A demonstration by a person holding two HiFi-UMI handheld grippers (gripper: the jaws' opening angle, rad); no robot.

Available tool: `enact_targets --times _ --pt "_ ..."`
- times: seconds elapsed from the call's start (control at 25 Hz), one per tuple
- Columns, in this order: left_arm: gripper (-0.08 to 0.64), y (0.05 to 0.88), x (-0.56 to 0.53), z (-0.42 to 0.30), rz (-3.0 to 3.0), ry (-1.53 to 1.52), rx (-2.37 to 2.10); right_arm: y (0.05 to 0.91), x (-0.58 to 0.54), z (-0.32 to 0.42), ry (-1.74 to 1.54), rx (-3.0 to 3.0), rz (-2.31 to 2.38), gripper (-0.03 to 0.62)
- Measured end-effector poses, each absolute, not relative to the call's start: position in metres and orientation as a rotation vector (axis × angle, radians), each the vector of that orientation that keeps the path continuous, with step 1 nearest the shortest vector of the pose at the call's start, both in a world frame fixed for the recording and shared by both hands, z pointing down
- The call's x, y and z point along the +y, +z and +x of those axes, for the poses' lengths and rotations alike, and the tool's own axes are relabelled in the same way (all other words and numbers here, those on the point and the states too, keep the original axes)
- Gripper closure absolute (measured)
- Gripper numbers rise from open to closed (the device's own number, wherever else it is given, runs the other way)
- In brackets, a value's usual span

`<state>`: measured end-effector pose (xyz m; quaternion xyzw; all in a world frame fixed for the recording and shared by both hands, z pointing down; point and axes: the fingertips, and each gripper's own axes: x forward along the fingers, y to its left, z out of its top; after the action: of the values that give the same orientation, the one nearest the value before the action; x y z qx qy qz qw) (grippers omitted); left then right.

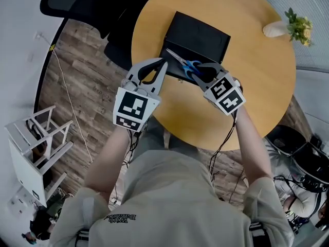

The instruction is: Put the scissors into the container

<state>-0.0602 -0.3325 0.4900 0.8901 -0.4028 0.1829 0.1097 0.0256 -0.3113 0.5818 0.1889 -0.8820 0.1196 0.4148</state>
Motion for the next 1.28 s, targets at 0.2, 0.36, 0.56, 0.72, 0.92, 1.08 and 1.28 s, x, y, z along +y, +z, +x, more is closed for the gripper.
enact_targets --times 0.2,0.36,0.56,0.72,0.92,1.08,1.28 --pt "0.538 0.512 -0.331 -0.064 2.58 0.55 -1.15 0.614 -0.31 0.024 0.327 -2.147 0.43 0.503" --pt "0.538 0.522 -0.331 -0.065 2.564 0.556 -1.127 0.634 -0.308 0.022 0.339 -2.106 0.396 0.503" --pt "0.538 0.537 -0.332 -0.065 2.551 0.591 -1.109 0.656 -0.306 0.022 0.385 -2.057 0.366 0.503" --pt "0.538 0.547 -0.327 -0.066 2.532 0.6 -1.099 0.668 -0.305 0.022 0.401 -2.033 0.351 0.503" --pt "0.538 0.555 -0.324 -0.066 2.512 0.606 -1.098 0.678 -0.31 0.025 0.323 -1.972 0.334 0.503" --pt "0.538 0.556 -0.322 -0.069 2.506 0.602 -1.105 0.683 -0.309 0.026 0.299 -1.915 0.336 0.503" --pt "0.538 0.56 -0.319 -0.07 2.503 0.608 -1.101 0.693 -0.312 0.028 0.265 -1.835 0.389 0.503"
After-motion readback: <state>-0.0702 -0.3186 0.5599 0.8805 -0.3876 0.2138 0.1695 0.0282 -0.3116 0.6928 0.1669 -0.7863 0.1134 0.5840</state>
